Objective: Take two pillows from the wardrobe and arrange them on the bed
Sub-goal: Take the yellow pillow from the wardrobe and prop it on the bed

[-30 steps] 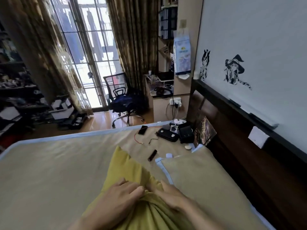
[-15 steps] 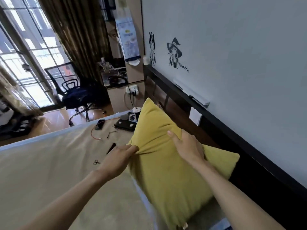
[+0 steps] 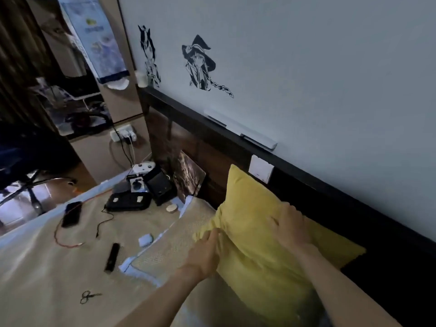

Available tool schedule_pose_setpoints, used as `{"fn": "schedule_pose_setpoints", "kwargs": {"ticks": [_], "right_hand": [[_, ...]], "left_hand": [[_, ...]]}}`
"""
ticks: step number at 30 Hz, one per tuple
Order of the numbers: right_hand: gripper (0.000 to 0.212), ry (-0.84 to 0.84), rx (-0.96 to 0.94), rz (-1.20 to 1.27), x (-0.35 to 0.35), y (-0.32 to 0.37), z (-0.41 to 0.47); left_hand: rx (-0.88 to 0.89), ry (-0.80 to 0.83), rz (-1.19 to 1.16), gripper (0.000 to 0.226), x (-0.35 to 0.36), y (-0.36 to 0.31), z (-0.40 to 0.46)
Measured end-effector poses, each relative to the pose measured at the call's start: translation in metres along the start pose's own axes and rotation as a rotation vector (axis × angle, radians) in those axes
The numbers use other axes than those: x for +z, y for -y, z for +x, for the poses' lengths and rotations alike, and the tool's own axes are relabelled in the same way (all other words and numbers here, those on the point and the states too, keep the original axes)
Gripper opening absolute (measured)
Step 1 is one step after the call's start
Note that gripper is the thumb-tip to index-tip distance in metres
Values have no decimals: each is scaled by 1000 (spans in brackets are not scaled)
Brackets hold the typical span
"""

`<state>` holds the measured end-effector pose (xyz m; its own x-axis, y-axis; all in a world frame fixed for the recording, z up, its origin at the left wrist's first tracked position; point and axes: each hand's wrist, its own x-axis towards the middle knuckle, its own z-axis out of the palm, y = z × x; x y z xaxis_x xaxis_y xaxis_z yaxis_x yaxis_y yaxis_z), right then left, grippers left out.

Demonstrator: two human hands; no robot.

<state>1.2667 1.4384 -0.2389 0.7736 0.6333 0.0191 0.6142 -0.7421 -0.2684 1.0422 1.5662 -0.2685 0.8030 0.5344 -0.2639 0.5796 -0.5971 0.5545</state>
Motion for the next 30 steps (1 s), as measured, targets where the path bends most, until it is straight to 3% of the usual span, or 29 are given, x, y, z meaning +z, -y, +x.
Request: {"fn": "schedule_pose_setpoints", "kwargs": {"ticks": [3,7,10,13,17,19,22,24,26,30], "right_hand": [[82,38,107,-15,36,4,-1],[89,-42,70,-95,41,9,-3],[67,-225,-161,-162,50,13,-14],[58,-173,-405,-233,91,15,-38],[73,-166,-227,-465,125,-43,-33],[77,-226,-190,-531,125,-72,-22],[77,-347,-180,-447,129,-83,-15],[77,-473,-87,-316,138,-74,-22],[77,-519,-101,-217,159,-55,-43],[82,-234,-365,-227,234,-30,-112]], "left_hand": [[17,116,-1,78,28,32,25],[72,128,-24,90,50,32,54],[159,-67,-41,86,64,16,75],[274,-360,-24,69,74,0,113],[435,-449,108,62,101,8,172],[294,-406,56,59,115,41,194],[-133,-196,-96,62,140,111,202],[-147,-195,-38,62,154,149,182],[-89,-295,-24,62,168,173,153],[-103,-351,44,62,206,193,110]]}}
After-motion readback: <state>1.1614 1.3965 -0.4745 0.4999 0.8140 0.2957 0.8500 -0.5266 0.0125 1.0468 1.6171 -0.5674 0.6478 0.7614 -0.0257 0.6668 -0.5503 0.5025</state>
